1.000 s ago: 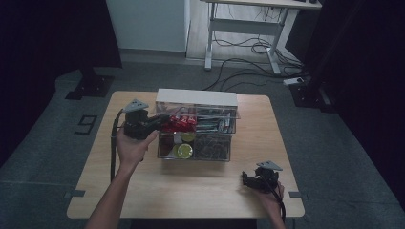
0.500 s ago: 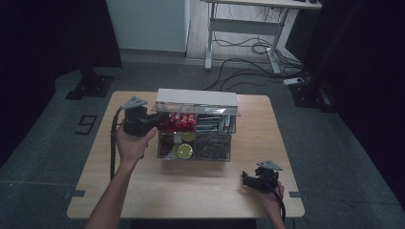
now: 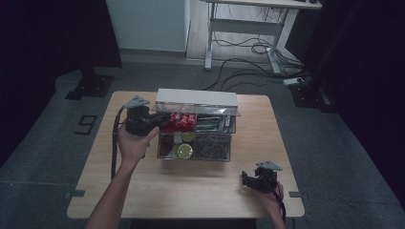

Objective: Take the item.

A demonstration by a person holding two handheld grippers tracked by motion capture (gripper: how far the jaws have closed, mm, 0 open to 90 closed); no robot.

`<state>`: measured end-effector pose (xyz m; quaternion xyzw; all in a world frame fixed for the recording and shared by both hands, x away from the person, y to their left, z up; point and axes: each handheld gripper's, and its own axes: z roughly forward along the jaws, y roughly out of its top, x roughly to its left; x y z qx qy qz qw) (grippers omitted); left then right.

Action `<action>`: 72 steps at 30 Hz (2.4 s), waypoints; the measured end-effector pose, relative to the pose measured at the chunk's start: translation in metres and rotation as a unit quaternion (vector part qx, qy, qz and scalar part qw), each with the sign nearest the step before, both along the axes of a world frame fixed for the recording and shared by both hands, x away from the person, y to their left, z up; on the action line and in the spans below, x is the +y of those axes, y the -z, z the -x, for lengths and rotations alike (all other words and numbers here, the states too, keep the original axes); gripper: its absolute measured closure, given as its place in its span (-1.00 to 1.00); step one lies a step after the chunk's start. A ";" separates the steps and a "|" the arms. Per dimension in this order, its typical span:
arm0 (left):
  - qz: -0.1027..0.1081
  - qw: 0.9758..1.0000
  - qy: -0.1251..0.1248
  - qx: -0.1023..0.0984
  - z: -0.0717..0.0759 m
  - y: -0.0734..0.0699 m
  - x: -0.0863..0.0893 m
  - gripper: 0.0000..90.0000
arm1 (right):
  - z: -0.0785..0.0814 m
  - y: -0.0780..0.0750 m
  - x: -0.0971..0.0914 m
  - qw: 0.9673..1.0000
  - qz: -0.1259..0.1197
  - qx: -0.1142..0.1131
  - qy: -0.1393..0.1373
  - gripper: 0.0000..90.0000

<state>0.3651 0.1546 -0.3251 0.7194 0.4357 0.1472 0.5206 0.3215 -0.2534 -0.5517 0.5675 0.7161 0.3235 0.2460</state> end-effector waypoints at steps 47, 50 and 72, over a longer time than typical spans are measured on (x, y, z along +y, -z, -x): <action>-0.012 1.000 0.006 0.003 -0.003 -0.007 -0.007 1.00 | 0.004 -0.145 0.032 0.980 -0.113 -0.138 -0.089 0.09; -0.013 1.000 0.005 0.003 -0.004 -0.007 -0.008 1.00 | 0.004 -0.149 0.032 0.979 -0.115 -0.143 -0.093 0.09; -0.015 1.000 0.005 0.004 -0.004 -0.008 -0.008 1.00 | -0.004 -0.174 0.046 0.973 -0.118 -0.154 -0.125 0.18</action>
